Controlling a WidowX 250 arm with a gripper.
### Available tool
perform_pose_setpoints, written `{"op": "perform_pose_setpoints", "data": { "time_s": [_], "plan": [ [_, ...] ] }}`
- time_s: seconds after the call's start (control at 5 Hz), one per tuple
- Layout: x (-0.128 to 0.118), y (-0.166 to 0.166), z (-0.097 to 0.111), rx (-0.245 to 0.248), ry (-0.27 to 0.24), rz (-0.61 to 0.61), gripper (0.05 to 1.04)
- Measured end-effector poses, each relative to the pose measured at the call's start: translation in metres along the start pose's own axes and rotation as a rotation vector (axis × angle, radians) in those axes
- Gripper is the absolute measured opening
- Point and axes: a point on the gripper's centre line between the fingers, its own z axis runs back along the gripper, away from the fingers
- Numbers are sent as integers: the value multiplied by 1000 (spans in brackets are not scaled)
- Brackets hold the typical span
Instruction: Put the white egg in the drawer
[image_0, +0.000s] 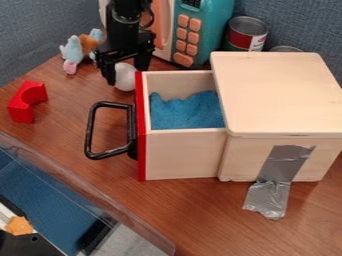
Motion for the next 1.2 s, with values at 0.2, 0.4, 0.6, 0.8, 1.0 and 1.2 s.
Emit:
{"op": "perform_pose_setpoints", "data": {
  "time_s": [0.2,0.4,0.6,0.8,1.0,1.2],
  "plan": [
    [-3,4,-16,34,8,1,952],
    [-1,4,-19,40,-3,11,869],
    [-4,5,-14,38,7,-23,869],
    [-4,0,32,-15,-8,-83,869],
    [-8,-5,76,-18,-24,-149,869],
    [-22,-9,107,-43,-24,-229,869]
  ]
}}
